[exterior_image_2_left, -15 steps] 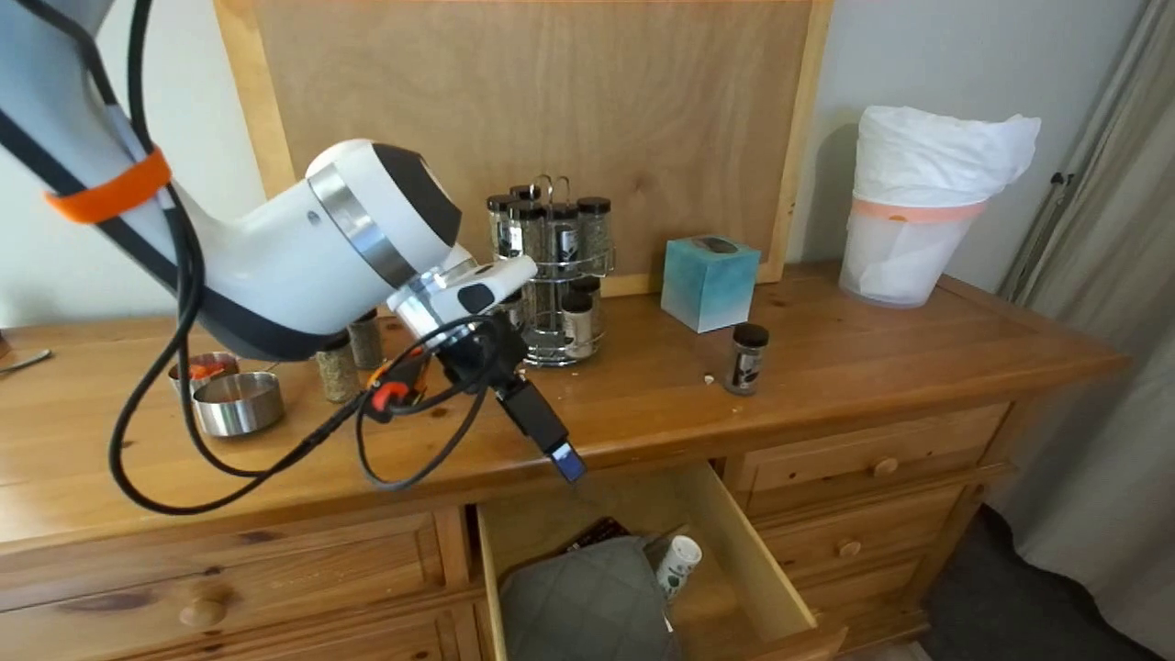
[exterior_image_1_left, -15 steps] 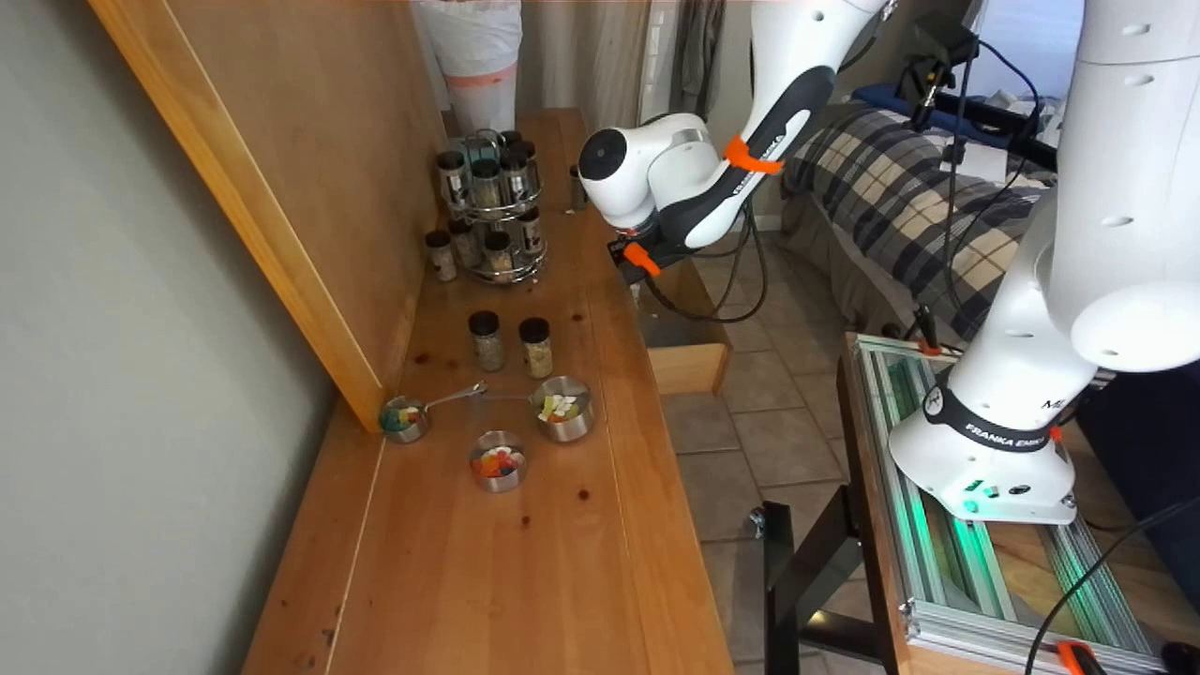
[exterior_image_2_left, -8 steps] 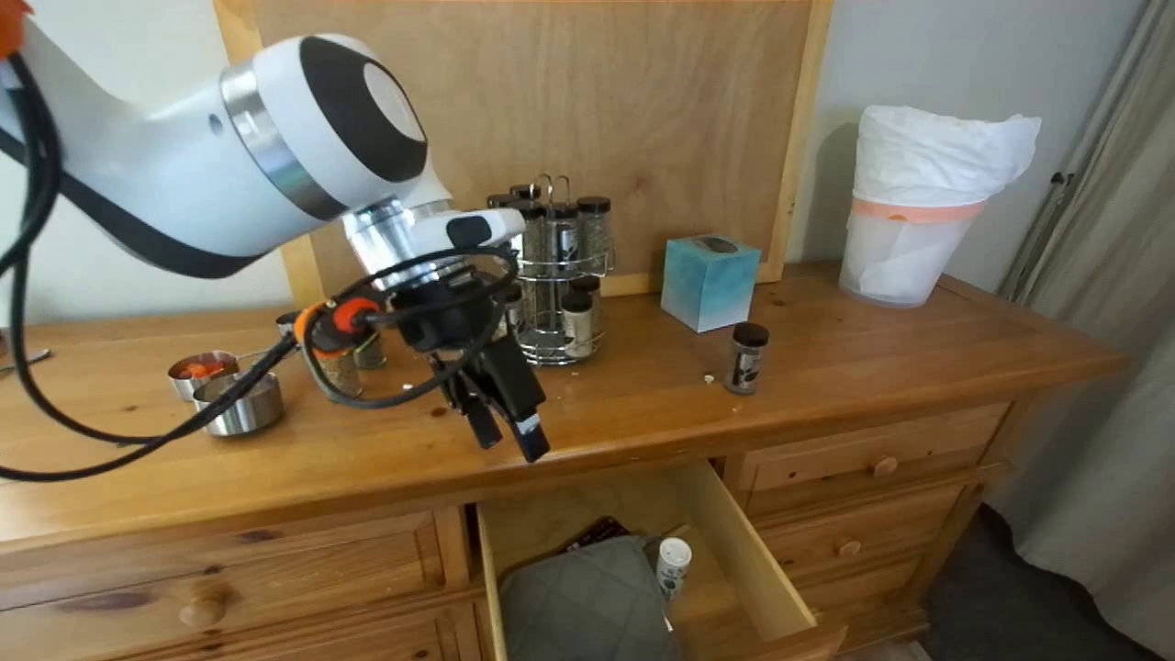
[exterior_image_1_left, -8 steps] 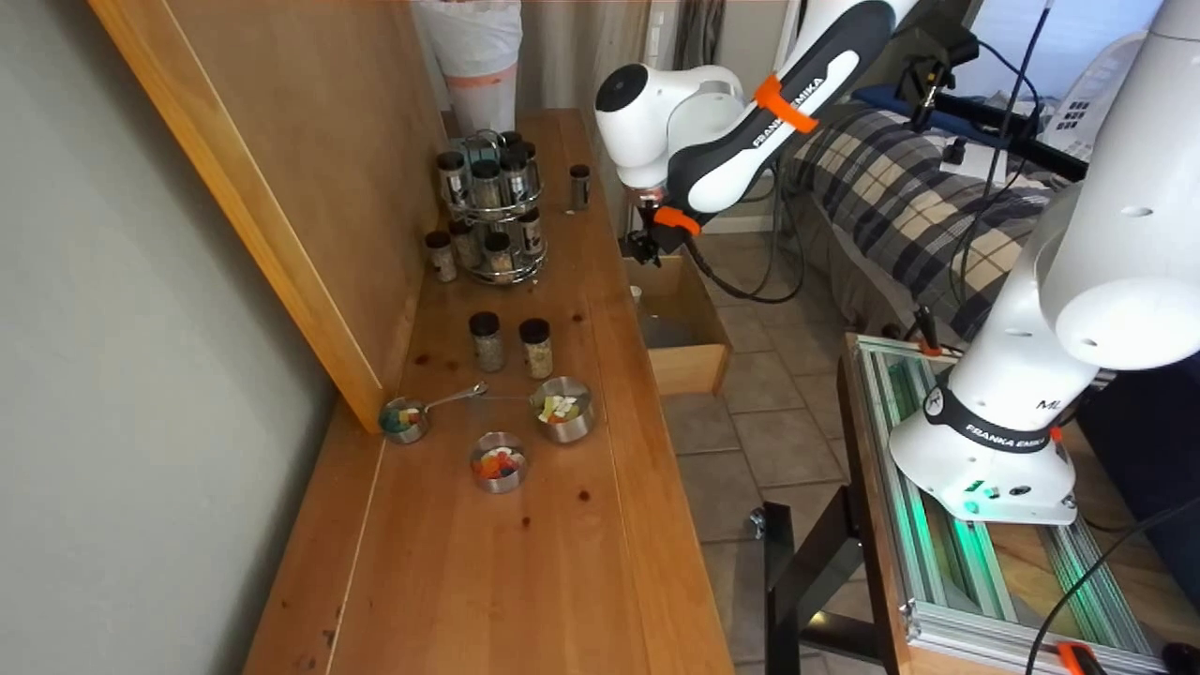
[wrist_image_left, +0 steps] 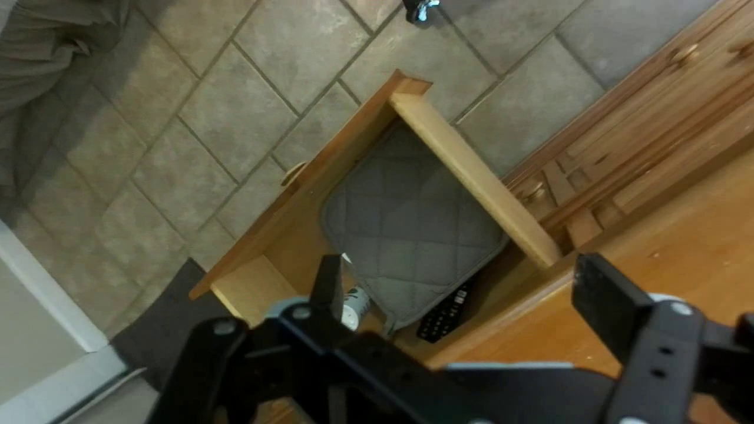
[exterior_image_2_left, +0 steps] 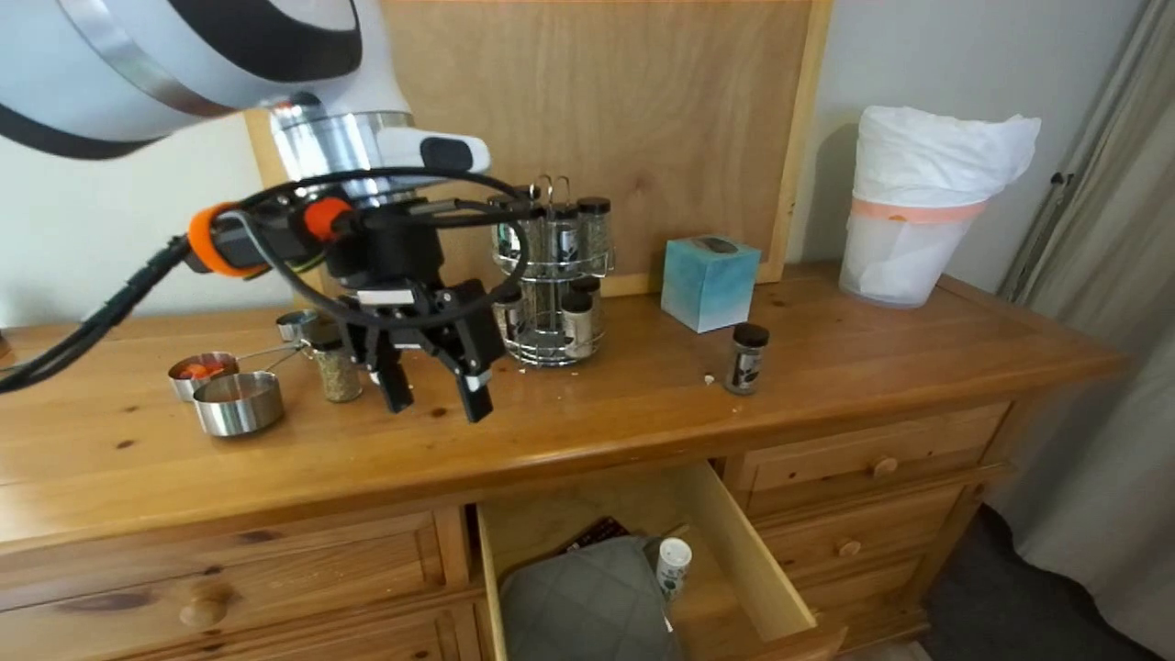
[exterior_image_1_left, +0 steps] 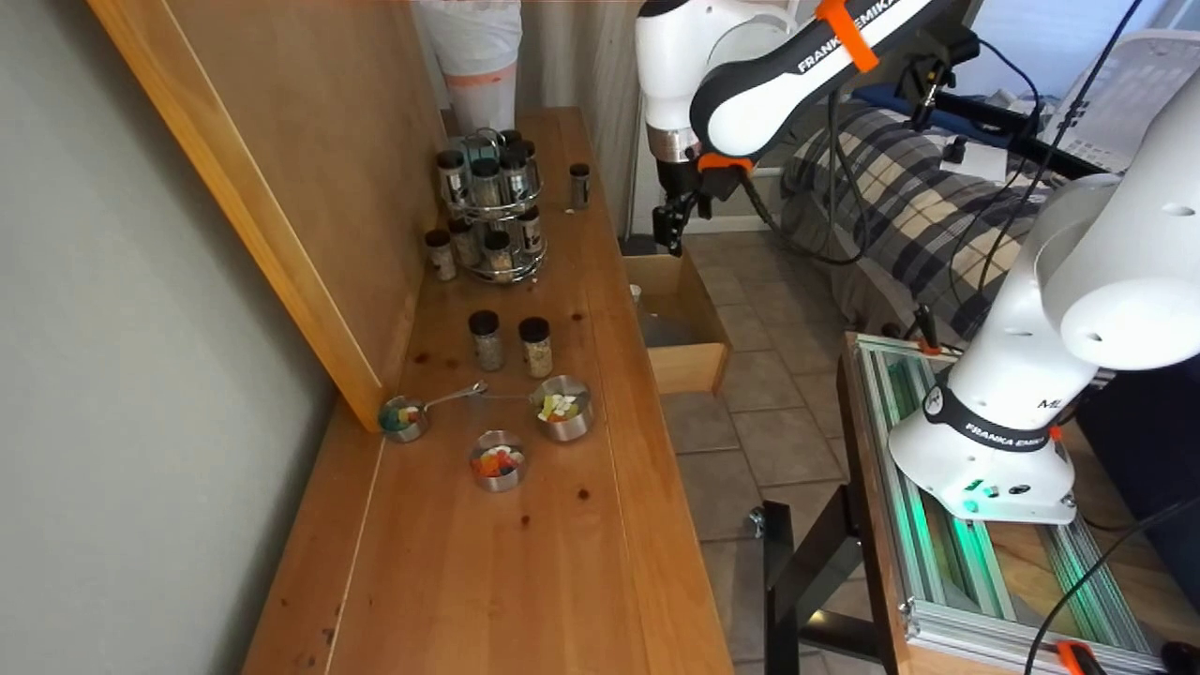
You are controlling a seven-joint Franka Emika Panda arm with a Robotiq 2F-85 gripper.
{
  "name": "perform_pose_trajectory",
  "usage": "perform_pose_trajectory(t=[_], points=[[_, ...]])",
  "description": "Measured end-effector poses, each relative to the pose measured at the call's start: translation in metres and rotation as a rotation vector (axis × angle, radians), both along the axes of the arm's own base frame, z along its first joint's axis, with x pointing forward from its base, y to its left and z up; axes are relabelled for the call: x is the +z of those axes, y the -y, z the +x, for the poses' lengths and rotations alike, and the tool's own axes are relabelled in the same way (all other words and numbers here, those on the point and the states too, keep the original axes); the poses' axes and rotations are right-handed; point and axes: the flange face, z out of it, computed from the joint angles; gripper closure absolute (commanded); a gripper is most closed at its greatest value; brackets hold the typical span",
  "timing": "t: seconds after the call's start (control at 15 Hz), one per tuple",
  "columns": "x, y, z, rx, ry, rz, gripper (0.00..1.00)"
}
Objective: Pick up the gray oven mat and put it in the open drawer
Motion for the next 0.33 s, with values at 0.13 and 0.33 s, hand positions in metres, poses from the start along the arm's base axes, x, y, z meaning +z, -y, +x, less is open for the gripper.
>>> perform_pose_trajectory(t=[0.13, 0.33], points=[[0.021, -0.002, -0.011, 0.079, -0.012, 0.070, 0.00], [0.049, 0.011, -0.033, 0.192, -0.056, 0.141, 0.00]])
